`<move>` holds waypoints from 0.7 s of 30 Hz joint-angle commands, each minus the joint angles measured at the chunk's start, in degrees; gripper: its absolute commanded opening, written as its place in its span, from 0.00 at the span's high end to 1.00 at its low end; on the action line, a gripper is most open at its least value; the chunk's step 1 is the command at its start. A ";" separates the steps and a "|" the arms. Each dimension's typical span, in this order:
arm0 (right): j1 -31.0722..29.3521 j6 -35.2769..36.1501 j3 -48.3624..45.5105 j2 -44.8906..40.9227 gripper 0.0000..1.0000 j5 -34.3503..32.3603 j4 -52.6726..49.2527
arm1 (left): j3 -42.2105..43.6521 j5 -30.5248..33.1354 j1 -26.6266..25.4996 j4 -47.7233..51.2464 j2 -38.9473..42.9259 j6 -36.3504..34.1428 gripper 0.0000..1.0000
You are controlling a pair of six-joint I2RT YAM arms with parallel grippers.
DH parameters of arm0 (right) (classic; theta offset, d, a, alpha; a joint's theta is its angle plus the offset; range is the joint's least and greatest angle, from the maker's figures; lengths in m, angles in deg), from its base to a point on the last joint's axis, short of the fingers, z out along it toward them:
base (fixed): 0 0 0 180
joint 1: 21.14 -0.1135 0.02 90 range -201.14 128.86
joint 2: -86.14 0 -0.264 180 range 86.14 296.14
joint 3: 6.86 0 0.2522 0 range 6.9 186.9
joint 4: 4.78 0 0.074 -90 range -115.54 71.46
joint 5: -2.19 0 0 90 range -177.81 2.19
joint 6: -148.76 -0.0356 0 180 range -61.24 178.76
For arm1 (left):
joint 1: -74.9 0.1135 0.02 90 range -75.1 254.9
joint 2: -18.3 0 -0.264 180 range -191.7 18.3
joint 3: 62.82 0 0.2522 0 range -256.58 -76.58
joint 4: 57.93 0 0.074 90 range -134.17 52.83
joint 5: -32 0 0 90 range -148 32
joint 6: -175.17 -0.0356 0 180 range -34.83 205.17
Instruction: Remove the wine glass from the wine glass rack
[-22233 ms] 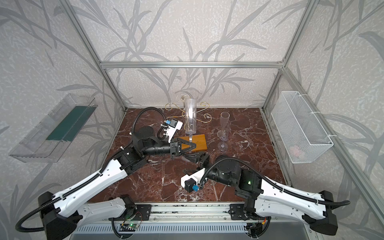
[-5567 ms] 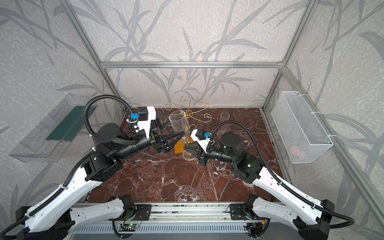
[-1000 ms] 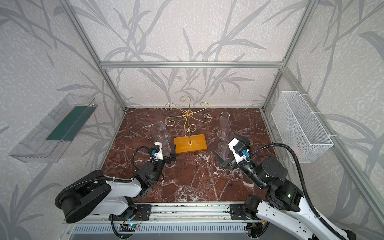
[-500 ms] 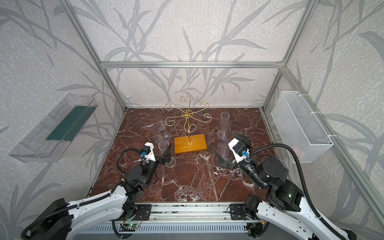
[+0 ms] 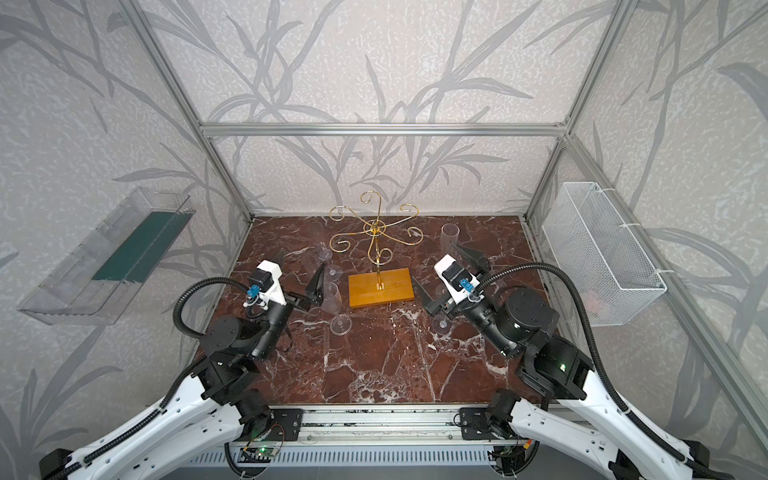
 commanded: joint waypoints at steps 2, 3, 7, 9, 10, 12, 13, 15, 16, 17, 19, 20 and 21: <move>7.20 2.87 5.82 5.64 0.01 -0.79 4.63 | -7.58 -5.37 6.14 3.89 -4.67 -9.45 0.01; 10.68 1.16 6.85 7.16 0.01 1.67 4.09 | -8.96 -6.45 8.40 4.23 -5.71 -9.38 0.01; 28.94 -8.56 9.80 12.39 0.01 13.87 3.32 | -13.30 -13.29 22.15 6.61 -9.61 -6.36 0.01; 35.51 -10.88 9.50 13.95 0.01 15.48 4.82 | -13.89 -15.34 29.30 6.41 -11.03 -3.21 0.01; 38.67 -12.07 9.17 14.53 0.01 16.60 5.26 | -14.08 -16.91 33.41 6.79 -11.62 -1.16 0.01; 44.59 -15.24 7.97 15.45 0.01 19.73 5.97 | -14.06 -19.25 40.40 7.43 -12.74 2.74 0.01; 47.78 -17.35 6.88 15.81 0.01 21.31 6.56 | -13.35 -19.56 43.79 6.96 -13.25 4.89 0.01; 52.22 -20.43 3.59 16.27 0.01 23.63 8.50 | -11.17 -20.30 49.09 4.95 -14.15 8.48 0.01; 54.04 -21.44 1.63 16.28 0.01 24.20 9.60 | -9.72 -20.87 51.40 3.89 -14.70 10.37 0.01; 55.48 -21.94 -0.49 16.36 0.01 24.32 10.70 | -8.37 -21.72 52.88 3.16 -15.30 11.69 0.01; 57.52 -22.01 -4.40 16.28 0.01 24.02 12.36 | -5.92 -20.65 53.64 2.84 -16.43 11.94 0.01; 58.46 -22.00 -6.62 16.21 0.01 23.72 13.22 | -4.30 -19.52 53.73 2.27 -16.81 12.03 0.01; 59.21 -22.02 -8.65 16.07 0.01 23.55 14.09 | -2.82 -18.68 53.78 1.34 -17.08 12.12 0.01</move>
